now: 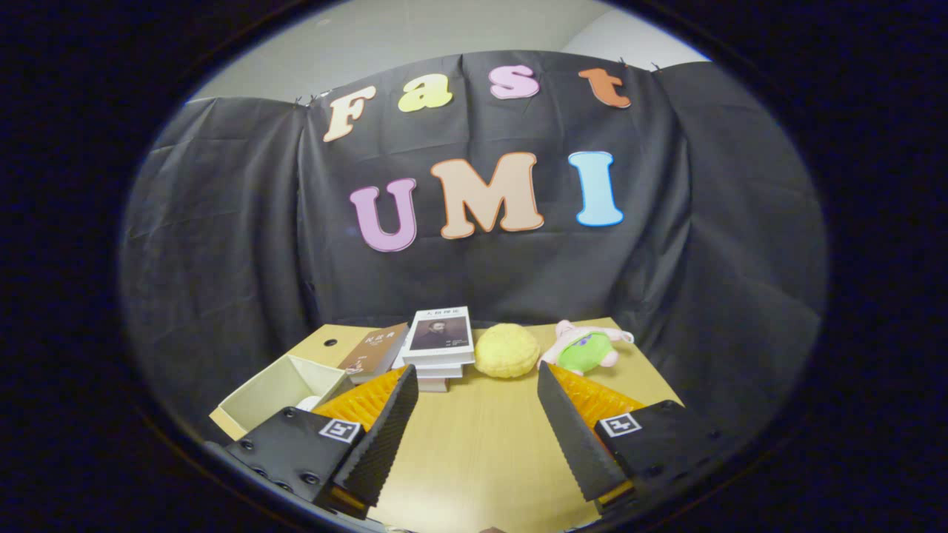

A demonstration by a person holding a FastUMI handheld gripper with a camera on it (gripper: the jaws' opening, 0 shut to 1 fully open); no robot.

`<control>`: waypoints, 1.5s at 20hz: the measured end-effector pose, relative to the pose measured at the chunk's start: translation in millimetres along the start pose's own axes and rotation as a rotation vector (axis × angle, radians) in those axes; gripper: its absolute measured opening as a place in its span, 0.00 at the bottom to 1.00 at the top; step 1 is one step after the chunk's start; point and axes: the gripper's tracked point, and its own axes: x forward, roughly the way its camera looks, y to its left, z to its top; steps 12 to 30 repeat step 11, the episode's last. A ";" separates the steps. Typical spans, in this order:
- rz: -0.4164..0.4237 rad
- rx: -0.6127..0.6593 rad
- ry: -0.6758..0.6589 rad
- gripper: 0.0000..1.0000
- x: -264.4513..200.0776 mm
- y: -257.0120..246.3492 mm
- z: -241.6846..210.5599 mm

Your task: Open the storage box then place both shoes into the box .Put the left shoe in first, then the right shoe, with the right side of both shoes facing outward in a uniform manner.

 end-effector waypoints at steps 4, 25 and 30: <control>-0.001 0.002 -0.068 1.00 -16.4 -16.5 9.1; -0.005 -0.006 -0.100 1.00 -19.8 -26.3 9.7; -0.005 -0.006 -0.100 1.00 -19.8 -26.3 9.7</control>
